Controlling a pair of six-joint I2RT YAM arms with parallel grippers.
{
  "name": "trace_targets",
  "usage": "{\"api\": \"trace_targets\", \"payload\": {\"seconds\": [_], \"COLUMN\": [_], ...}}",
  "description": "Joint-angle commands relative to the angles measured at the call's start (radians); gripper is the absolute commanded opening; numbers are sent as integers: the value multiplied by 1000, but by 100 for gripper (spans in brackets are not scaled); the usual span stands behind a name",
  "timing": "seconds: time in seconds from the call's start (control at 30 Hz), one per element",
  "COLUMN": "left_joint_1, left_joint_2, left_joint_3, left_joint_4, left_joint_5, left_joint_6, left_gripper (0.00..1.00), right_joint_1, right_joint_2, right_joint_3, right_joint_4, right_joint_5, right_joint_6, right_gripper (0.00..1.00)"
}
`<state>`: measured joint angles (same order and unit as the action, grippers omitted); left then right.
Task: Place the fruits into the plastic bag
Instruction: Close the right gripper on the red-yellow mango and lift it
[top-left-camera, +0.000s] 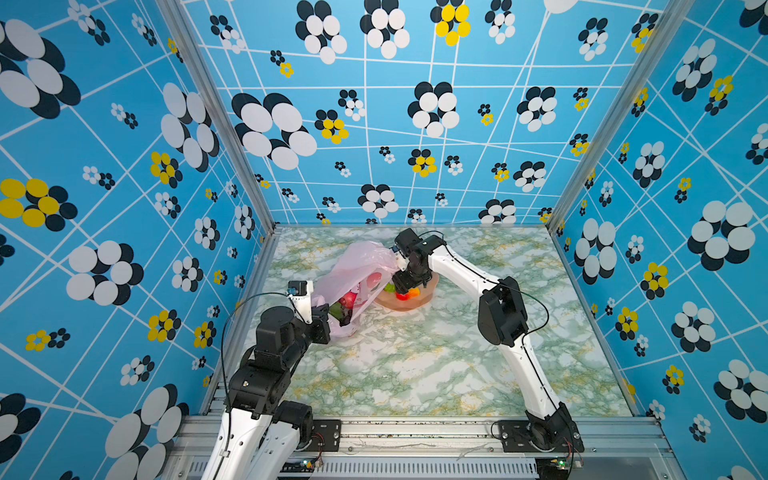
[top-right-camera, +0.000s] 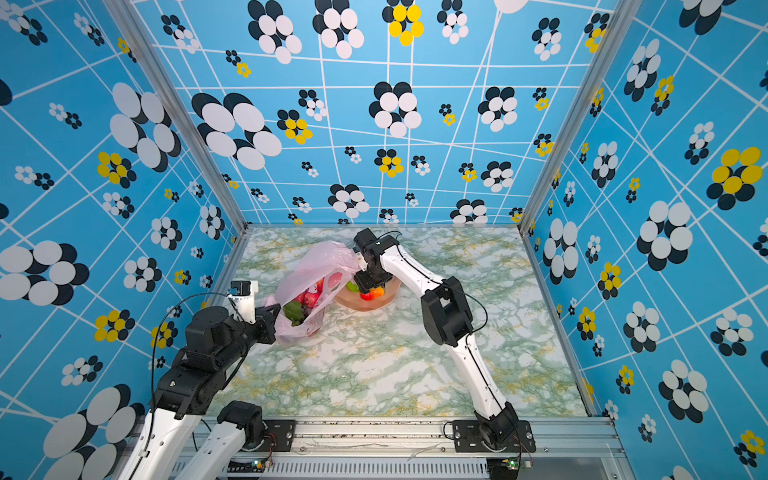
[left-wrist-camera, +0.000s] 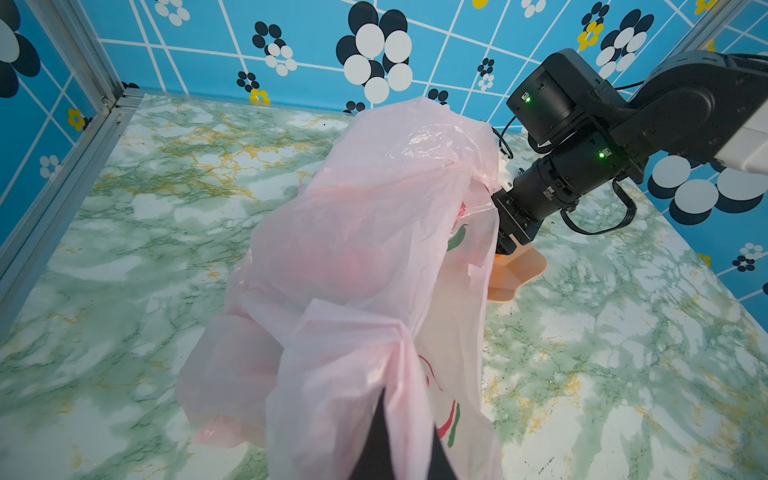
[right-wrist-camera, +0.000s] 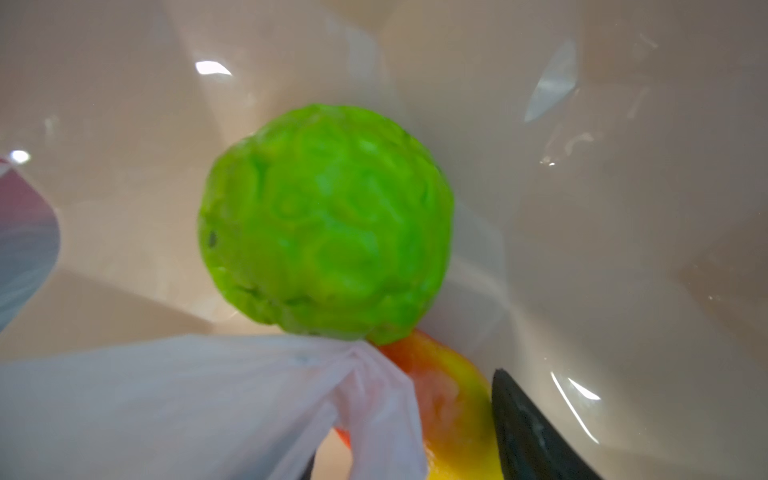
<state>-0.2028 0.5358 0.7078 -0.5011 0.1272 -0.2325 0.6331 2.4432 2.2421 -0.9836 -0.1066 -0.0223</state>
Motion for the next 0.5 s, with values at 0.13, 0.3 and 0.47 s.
{"api": "trace_targets", "payload": {"seconds": [0.13, 0.3, 0.47], "left_joint_1": [12, 19, 26], "left_joint_2": [6, 10, 11], "left_joint_3": [-14, -14, -15], "left_joint_4": [15, 20, 25], "left_joint_5": [10, 23, 34], "left_joint_6": [10, 9, 7], "left_gripper": [0, 0, 0], "right_joint_1": [-7, -7, -7], "right_joint_2": [40, 22, -2], "right_joint_3": [31, 4, -28], "right_joint_4": [-63, -84, -76], "right_joint_5": [-51, -58, -64], "right_joint_6": [-14, -24, -21], "right_gripper": [67, 67, 69]}}
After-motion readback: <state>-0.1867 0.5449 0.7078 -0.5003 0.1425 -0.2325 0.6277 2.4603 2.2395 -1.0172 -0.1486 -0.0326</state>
